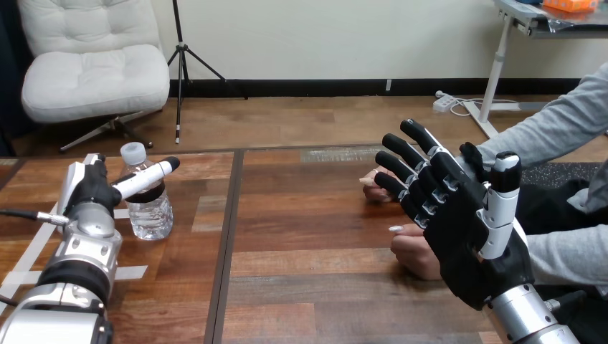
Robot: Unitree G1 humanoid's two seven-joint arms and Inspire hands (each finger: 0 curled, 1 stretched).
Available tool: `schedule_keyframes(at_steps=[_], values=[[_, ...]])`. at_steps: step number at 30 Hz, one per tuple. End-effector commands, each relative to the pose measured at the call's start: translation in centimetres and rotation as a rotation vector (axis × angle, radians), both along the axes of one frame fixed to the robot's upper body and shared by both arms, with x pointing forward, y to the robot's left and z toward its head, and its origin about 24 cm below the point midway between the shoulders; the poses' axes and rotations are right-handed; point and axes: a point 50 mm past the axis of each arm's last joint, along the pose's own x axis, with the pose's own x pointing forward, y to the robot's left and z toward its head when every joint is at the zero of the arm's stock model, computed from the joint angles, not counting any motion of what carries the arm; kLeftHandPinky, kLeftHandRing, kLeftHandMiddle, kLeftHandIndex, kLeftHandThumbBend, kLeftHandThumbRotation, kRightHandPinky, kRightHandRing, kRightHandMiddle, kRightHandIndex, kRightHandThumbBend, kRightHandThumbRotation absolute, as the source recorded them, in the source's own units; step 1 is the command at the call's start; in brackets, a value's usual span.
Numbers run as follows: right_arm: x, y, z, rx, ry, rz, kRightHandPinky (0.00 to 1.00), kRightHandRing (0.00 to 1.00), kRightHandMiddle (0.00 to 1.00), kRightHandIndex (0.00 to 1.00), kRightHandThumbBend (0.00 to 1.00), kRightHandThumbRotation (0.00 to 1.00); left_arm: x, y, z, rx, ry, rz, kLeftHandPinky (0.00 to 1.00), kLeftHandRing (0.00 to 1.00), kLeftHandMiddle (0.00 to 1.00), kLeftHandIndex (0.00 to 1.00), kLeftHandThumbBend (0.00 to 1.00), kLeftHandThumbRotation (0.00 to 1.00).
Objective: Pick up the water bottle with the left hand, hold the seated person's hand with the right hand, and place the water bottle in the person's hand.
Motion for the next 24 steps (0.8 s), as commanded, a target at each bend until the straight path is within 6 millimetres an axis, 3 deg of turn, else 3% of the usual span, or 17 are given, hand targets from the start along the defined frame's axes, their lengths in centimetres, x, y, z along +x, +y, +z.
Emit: schedule_keyframes(at_steps=[1,11,24], values=[[0.51,0.0,2.06,-0.009,-0.097,0.011,0.92,0.93,0.92,0.95,0.98,1.0,0.77,-0.66,1.04,0.034,-0.034,-0.039,0.8,0.9,0.9,0.94,1.0,0.5],[0.48,0.04,2.09,-0.01,-0.096,0.006,0.92,0.92,0.92,0.95,0.98,1.0,0.8,-0.87,0.94,0.006,-0.032,-0.033,0.65,0.8,0.85,0.88,1.0,0.43],[0.45,0.1,2.08,-0.007,-0.094,0.007,0.92,0.92,0.92,0.95,0.99,1.0,0.83,-0.85,0.97,-0.016,-0.035,-0.03,0.73,0.88,0.95,0.98,0.94,0.29]])
